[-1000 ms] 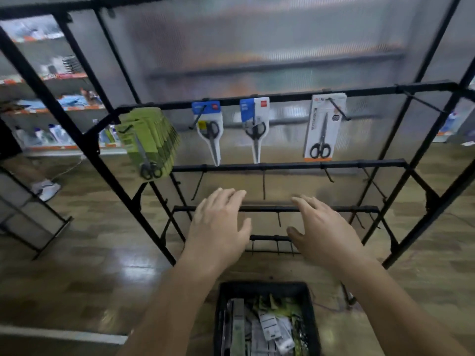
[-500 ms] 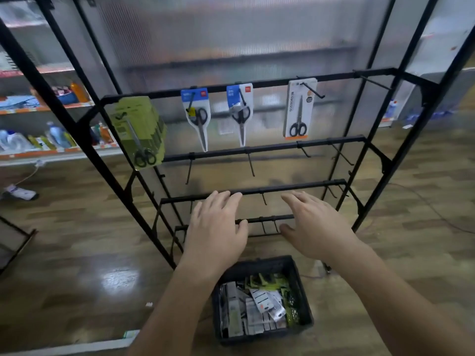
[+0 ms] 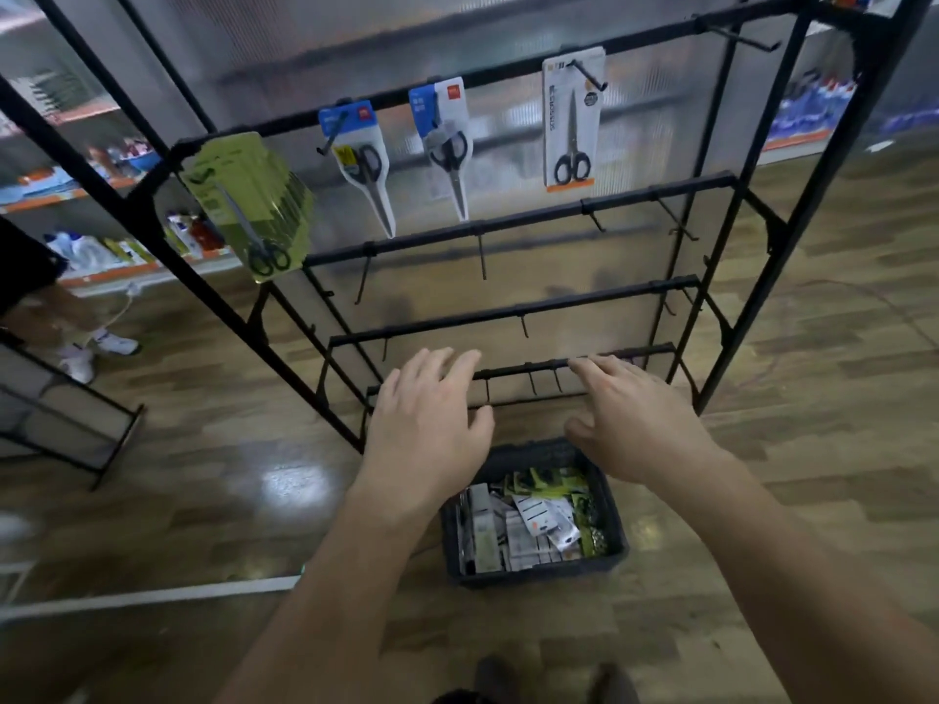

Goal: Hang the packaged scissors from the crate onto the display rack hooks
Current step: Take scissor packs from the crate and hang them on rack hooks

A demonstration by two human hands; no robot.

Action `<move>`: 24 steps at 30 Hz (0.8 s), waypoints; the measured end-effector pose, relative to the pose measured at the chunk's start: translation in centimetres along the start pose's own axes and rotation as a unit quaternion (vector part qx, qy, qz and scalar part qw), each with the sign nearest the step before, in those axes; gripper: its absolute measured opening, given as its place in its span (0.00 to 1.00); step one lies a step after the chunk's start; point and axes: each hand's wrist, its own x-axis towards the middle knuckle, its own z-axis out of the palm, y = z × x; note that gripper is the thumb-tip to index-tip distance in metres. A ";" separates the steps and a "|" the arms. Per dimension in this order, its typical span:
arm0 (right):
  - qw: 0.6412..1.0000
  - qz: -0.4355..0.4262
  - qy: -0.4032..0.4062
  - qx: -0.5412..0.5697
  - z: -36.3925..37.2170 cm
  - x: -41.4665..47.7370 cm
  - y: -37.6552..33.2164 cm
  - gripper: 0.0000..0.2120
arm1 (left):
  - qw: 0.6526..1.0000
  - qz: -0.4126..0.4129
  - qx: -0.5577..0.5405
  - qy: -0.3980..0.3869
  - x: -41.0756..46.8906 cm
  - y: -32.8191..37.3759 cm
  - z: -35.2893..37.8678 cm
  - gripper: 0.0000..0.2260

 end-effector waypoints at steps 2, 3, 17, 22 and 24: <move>1.000 -0.005 -0.012 0.002 0.9 -0.3 0.0 0.31 | 1.000 -0.016 0.003 -0.010 -1.0 -0.3 0.7 0.26; 1.000 -0.009 -0.013 0.003 1.2 -0.4 -0.1 0.30 | 1.000 -0.022 0.007 -0.015 -1.4 -0.5 1.0 0.27; 0.996 0.068 -0.042 -0.034 4.7 0.4 -6.5 0.36 | 0.996 0.039 -0.001 -0.080 -0.2 -9.2 3.1 0.29; 0.990 0.121 -0.069 -0.038 7.4 1.9 -8.2 0.34 | 0.991 0.057 -0.006 -0.120 1.3 -14.1 6.1 0.28; 0.987 0.131 -0.084 -0.043 7.9 2.1 -8.0 0.33 | 0.990 0.054 -0.002 -0.133 1.9 -14.7 7.1 0.27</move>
